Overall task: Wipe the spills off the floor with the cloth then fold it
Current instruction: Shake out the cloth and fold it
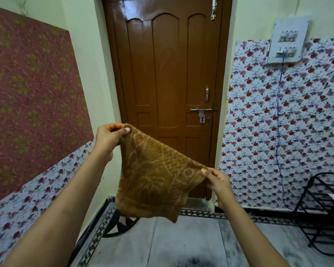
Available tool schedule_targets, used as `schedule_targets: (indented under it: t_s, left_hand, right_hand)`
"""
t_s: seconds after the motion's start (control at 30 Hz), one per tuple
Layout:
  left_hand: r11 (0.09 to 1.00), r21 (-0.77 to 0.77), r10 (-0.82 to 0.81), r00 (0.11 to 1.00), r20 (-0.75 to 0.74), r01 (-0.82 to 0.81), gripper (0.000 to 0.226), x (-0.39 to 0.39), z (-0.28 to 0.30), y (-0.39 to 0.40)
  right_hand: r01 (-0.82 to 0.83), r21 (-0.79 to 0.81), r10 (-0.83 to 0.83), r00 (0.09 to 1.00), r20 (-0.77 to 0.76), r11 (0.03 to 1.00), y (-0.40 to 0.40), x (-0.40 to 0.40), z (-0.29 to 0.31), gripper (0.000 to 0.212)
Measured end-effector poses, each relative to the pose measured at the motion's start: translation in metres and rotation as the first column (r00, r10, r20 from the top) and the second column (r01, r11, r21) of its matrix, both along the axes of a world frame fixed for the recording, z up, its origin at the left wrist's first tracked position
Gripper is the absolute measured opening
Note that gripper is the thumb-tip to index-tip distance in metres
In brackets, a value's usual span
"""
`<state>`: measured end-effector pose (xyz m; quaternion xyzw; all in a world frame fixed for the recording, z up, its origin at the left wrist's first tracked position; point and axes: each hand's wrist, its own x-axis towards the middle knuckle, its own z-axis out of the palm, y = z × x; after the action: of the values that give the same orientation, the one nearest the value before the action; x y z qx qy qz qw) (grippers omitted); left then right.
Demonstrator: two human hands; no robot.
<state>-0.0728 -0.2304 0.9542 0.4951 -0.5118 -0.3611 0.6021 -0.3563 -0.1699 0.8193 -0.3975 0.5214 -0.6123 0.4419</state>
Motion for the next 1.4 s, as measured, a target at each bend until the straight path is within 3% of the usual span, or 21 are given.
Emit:
schedule_targets:
  t_s: [0.13, 0.27, 0.47, 0.67, 0.77, 0.87, 0.97, 1.07, 1.13, 1.2, 1.27, 1.33, 1.4]
  left_hand:
    - [0.994, 0.097, 0.048, 0.997, 0.064, -0.054, 0.011, 0.009, -0.019, -0.007]
    - [0.985, 0.17, -0.023, 0.99, 0.137, -0.001, 0.015, -0.004, -0.042, -0.005]
    - [0.967, 0.15, -0.229, 0.959, 0.17, 0.205, 0.013, -0.063, -0.069, 0.025]
    - [0.946, 0.077, -0.323, 0.927, 0.189, 0.314, 0.007, -0.076, -0.08, 0.037]
    - [0.931, 0.036, -0.351, 0.867, 0.354, 0.362, 0.014, -0.075, -0.081, 0.038]
    - [0.946, -0.045, -0.249, 0.81, 0.531, 0.32, 0.02, -0.078, -0.079, 0.039]
    - [0.945, -0.076, -0.246, 0.843, 0.478, 0.319, 0.013, -0.075, -0.073, 0.036]
    - [0.912, -0.037, -0.368, 0.854, 0.369, 0.409, 0.012, -0.069, -0.066, 0.035]
    - [0.874, -0.033, -0.458, 0.846, 0.274, 0.485, 0.012, -0.065, -0.06, 0.036]
    - [0.833, -0.044, -0.532, 0.82, 0.213, 0.552, 0.01, -0.063, -0.052, 0.037]
    - [0.82, -0.052, -0.555, 0.815, 0.168, 0.57, 0.009, -0.06, -0.046, 0.037]
    - [0.847, -0.059, -0.522, 0.847, 0.101, 0.529, 0.008, -0.055, -0.042, 0.035]
    - [0.875, -0.044, -0.479, 0.876, 0.048, 0.481, 0.007, -0.045, -0.041, 0.032]
  right_hand:
    - [0.076, 0.035, -0.079, 0.994, 0.08, 0.996, -0.008, 0.0, 0.015, 0.007]
    - [0.039, 0.015, -0.039, 0.998, -0.039, 0.999, -0.01, 0.015, 0.033, 0.011]
    - [-0.032, 0.015, 0.034, 0.979, -0.202, 0.999, -0.014, 0.064, 0.038, 0.009]
    - [-0.083, 0.063, 0.086, 0.996, -0.034, 0.995, -0.003, 0.075, 0.045, 0.016]
    - [-0.107, 0.069, 0.103, 0.993, 0.059, 0.992, 0.003, 0.073, 0.055, 0.014]
    - [-0.186, 0.047, 0.182, 0.98, 0.085, 0.981, 0.004, 0.068, 0.059, 0.032]
    - [-0.176, 0.005, 0.176, 0.984, -0.007, 0.984, 0.005, 0.064, 0.057, 0.031]
    - [-0.126, -0.075, 0.1, 0.955, -0.278, 0.989, 0.0, 0.054, 0.052, 0.036]
    - [-0.283, -0.068, 0.232, 0.884, -0.407, 0.957, -0.002, 0.049, 0.051, 0.053]
    - [-0.453, 0.002, 0.411, 0.807, -0.423, 0.892, -0.003, 0.047, 0.053, 0.058]
    - [-0.528, 0.059, 0.505, 0.765, -0.4, 0.847, -0.004, 0.044, 0.056, 0.038]
    - [-0.514, 0.051, 0.488, 0.773, -0.405, 0.856, -0.004, 0.038, 0.057, 0.009]
    - [-0.484, -0.026, 0.442, 0.818, -0.368, 0.875, -0.004, 0.031, 0.056, 0.008]
